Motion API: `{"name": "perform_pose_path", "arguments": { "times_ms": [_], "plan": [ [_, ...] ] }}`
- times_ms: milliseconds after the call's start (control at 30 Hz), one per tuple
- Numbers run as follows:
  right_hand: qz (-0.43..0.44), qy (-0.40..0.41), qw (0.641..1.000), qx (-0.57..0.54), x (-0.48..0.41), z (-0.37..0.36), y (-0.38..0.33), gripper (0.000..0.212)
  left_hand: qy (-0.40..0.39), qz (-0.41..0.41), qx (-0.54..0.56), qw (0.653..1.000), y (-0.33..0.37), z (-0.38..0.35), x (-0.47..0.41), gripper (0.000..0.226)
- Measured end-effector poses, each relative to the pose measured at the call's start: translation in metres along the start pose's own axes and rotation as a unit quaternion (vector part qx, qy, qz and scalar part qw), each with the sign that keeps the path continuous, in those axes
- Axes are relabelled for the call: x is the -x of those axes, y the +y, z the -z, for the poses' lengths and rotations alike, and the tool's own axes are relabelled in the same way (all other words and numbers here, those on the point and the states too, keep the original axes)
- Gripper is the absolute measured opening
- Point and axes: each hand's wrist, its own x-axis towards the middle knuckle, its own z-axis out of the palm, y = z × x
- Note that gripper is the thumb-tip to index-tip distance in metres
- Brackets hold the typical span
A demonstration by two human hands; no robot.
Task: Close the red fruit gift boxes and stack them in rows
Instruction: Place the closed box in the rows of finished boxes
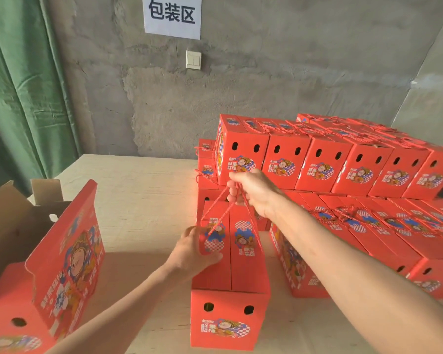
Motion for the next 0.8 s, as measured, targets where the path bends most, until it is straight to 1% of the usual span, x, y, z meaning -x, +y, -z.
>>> {"name": "perform_pose_path", "arguments": {
  "times_ms": [33, 100, 167, 233, 267, 333, 367, 433, 467, 500, 567, 600, 633, 700, 733, 767, 800],
  "plan": [
    [0.014, 0.002, 1.000, -0.005, 0.001, 0.001, -0.010, 0.029, 0.008, -0.003, 0.008, 1.000, 0.004, 0.002, -0.001, 0.069],
    [0.040, 0.017, 0.999, -0.032, 0.002, 0.005, -0.031, 0.030, 0.029, 0.002, 0.068, 0.997, 0.018, 0.010, -0.004, 0.071],
    [0.072, 0.036, 0.995, -0.058, 0.003, 0.010, -0.052, 0.030, 0.044, -0.011, 0.136, 0.990, 0.036, 0.021, -0.006, 0.063],
    [0.106, 0.048, 0.990, -0.079, 0.005, 0.013, -0.069, 0.028, 0.059, -0.034, 0.153, 0.986, 0.050, 0.030, -0.010, 0.062],
    [0.120, 0.051, 0.988, -0.087, 0.005, 0.015, -0.076, 0.027, 0.070, -0.044, 0.151, 0.985, 0.056, 0.034, -0.012, 0.065],
    [0.135, 0.055, 0.985, -0.094, 0.004, 0.018, -0.083, 0.025, 0.081, -0.055, 0.161, 0.982, 0.061, 0.037, -0.014, 0.079],
    [0.135, 0.060, 0.984, -0.095, 0.001, 0.019, -0.083, 0.025, 0.074, -0.050, 0.180, 0.980, 0.062, 0.036, -0.015, 0.089],
    [0.117, 0.074, 0.986, -0.091, -0.006, 0.021, -0.073, 0.027, 0.026, -0.025, 0.248, 0.968, 0.059, 0.028, -0.015, 0.108],
    [0.100, 0.077, 0.988, -0.085, -0.009, 0.021, -0.064, 0.027, 0.002, -0.019, 0.274, 0.962, 0.053, 0.021, -0.015, 0.109],
    [0.080, 0.076, 0.991, -0.074, -0.011, 0.022, -0.054, 0.027, -0.014, -0.020, 0.281, 0.959, 0.046, 0.013, -0.016, 0.103],
    [0.041, 0.077, 0.995, -0.052, -0.016, 0.021, -0.030, 0.024, -0.028, -0.016, 0.228, 0.973, 0.030, -0.003, -0.018, 0.083],
    [0.027, 0.081, 0.995, -0.046, -0.018, 0.021, -0.019, 0.023, -0.030, -0.005, 0.185, 0.982, 0.023, -0.011, -0.019, 0.080],
    [0.015, 0.088, 0.995, -0.043, -0.020, 0.020, -0.007, 0.023, -0.032, 0.013, 0.131, 0.991, 0.015, -0.021, -0.020, 0.084],
    [0.006, 0.100, 0.995, -0.028, -0.022, 0.017, 0.013, 0.025, -0.040, 0.056, 0.024, 0.997, 0.004, -0.037, -0.022, 0.101],
    [0.006, 0.107, 0.994, -0.009, -0.023, 0.016, 0.022, 0.026, -0.048, 0.075, -0.006, 0.996, 0.001, -0.044, -0.022, 0.102],
    [0.010, 0.115, 0.993, 0.017, -0.023, 0.018, 0.031, 0.027, -0.057, 0.090, -0.011, 0.994, -0.001, -0.049, -0.020, 0.098],
    [0.022, 0.125, 0.991, 0.051, -0.023, 0.021, 0.040, 0.029, -0.066, 0.099, 0.007, 0.993, -0.003, -0.054, -0.018, 0.092]
  ]
}}
